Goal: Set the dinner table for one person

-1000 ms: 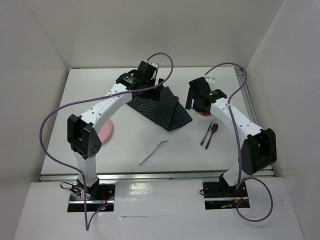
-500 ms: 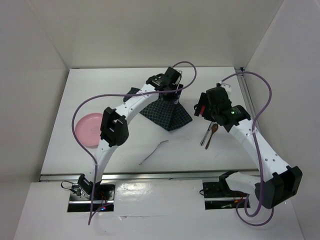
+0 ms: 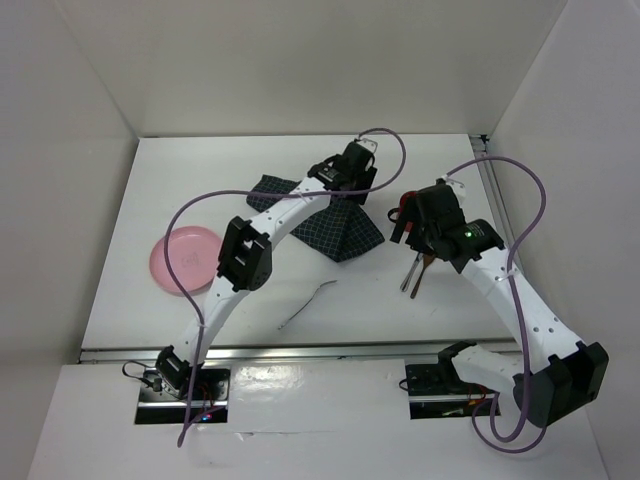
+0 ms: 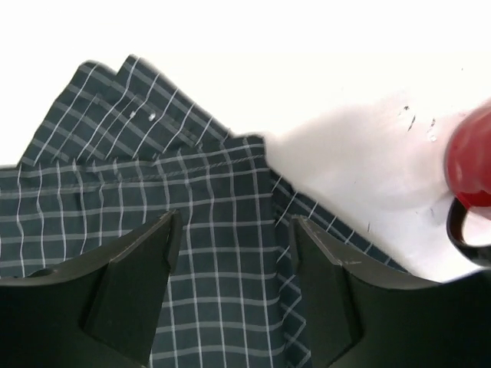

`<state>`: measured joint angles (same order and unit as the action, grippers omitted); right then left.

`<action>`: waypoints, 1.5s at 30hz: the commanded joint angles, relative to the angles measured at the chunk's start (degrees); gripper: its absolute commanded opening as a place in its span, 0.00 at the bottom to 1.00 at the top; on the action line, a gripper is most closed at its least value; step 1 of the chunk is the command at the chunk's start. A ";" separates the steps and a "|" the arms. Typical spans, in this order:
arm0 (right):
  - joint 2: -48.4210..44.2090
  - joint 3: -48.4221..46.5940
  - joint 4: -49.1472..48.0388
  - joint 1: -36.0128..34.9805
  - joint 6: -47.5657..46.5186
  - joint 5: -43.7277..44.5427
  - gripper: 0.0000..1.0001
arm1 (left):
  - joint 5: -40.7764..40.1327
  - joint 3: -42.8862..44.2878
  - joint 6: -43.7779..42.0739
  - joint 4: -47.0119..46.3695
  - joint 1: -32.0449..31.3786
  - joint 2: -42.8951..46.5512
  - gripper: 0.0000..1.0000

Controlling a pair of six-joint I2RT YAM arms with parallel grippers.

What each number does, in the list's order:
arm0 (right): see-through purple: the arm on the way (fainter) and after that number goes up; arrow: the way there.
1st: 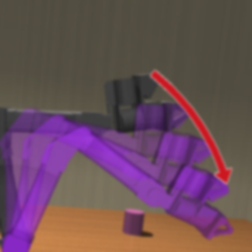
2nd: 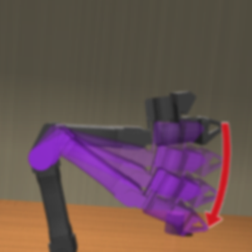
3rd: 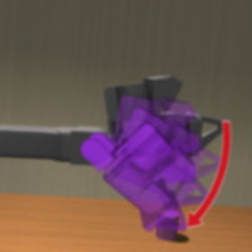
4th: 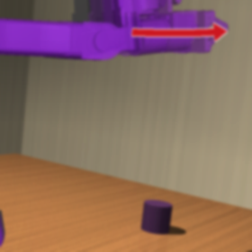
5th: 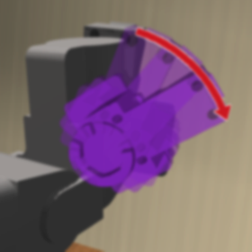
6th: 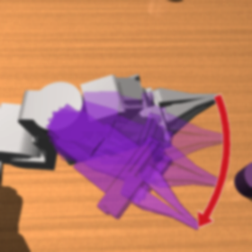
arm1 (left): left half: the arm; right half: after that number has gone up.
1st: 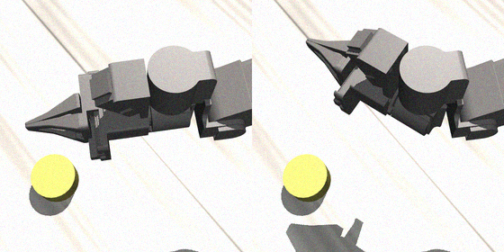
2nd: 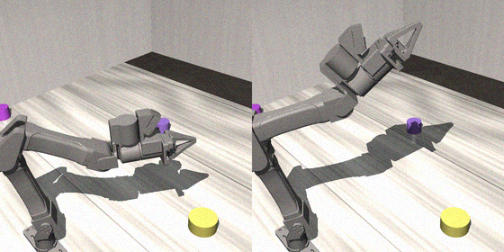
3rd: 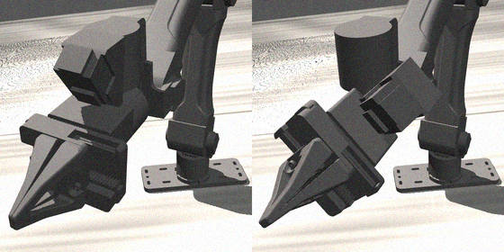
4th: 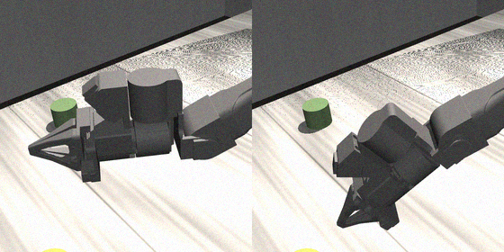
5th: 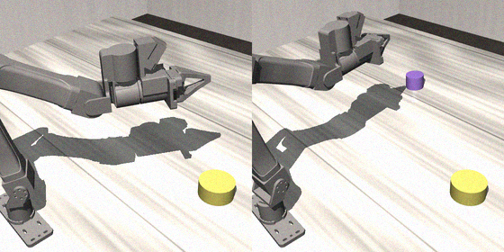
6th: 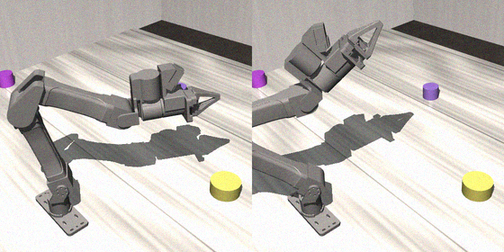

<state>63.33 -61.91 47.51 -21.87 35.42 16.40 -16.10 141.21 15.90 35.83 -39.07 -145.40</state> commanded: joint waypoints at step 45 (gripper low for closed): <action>-1.28 2.67 0.57 0.77 2.37 -1.64 0.91 | -9.21 -0.49 -10.10 -6.57 -3.21 -6.48 0.32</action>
<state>63.02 -59.40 47.92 -21.37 37.06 14.52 -23.38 141.34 6.15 29.78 -42.15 -153.49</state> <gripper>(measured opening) 0.907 0.345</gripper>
